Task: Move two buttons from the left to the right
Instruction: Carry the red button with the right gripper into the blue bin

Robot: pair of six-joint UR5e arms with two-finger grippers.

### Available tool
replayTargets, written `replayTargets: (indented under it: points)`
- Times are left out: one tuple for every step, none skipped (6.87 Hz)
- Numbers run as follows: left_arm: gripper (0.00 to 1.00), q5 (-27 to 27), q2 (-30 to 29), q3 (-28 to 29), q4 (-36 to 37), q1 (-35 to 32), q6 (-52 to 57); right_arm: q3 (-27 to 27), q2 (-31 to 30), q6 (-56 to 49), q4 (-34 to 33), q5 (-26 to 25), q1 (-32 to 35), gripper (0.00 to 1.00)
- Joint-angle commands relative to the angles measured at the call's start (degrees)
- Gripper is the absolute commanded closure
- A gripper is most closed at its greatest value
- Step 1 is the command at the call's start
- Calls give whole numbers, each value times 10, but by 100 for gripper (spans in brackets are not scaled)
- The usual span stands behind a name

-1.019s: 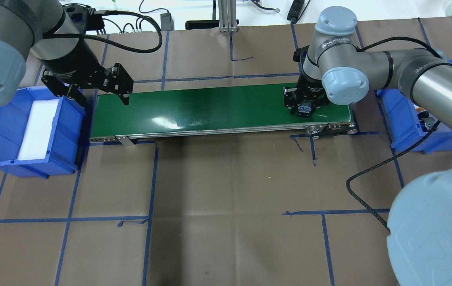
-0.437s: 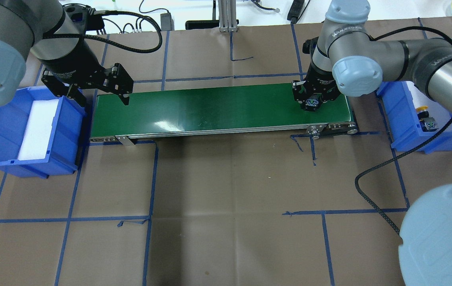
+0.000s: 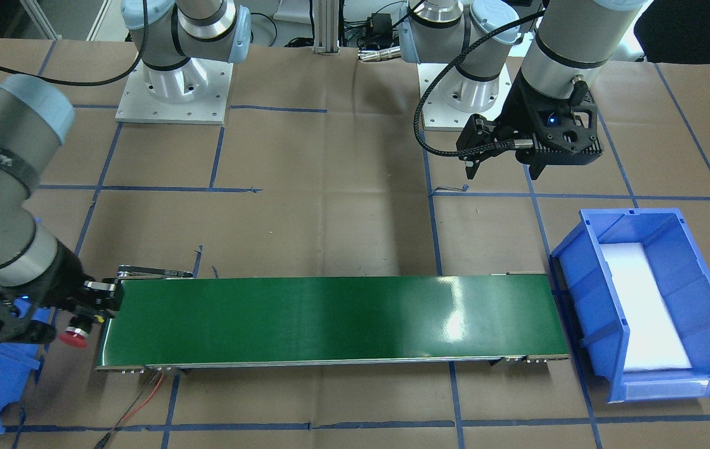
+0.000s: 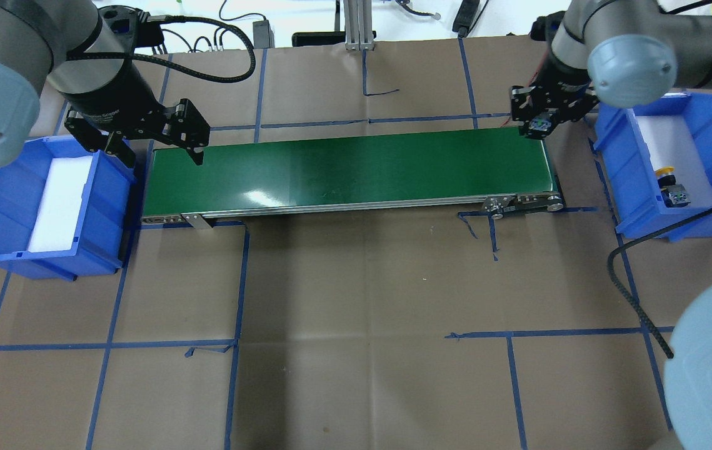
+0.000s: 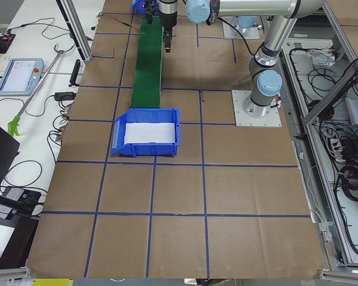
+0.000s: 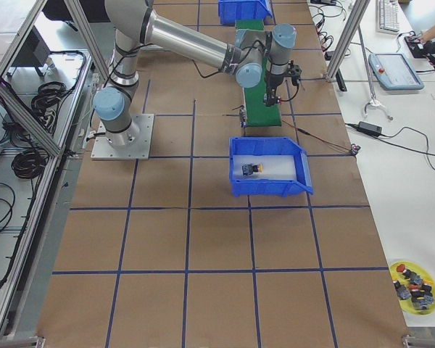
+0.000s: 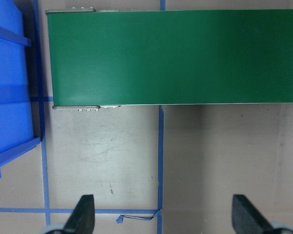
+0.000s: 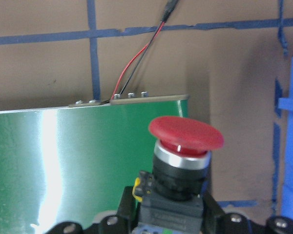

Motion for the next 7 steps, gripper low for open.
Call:
replayTargets:
  points:
    - [0,0,0,0,0,0,0,-57,-1,-117,31,-2,-76,98]
    - [0,0,0,0,0,0,-1,-79,4,-176,37,-2,-104,97]
    - [0,0,0,0,0,0,-1,-83,11,-232,36,-3,-142,97]
    - [0,0,0,0,0,0,-1,-83,20,-283,33,-3,-172,97]
    - [0,0,0,0,0,0,-1,-83,43,-314,28,-2,-190,97]
    - [0,0,0,0,0,0,-1,-84,67,-320,11,2,-194,97]
    - [0,0,0,0,0,0,-1,-82,76,-320,4,0,-194,97]
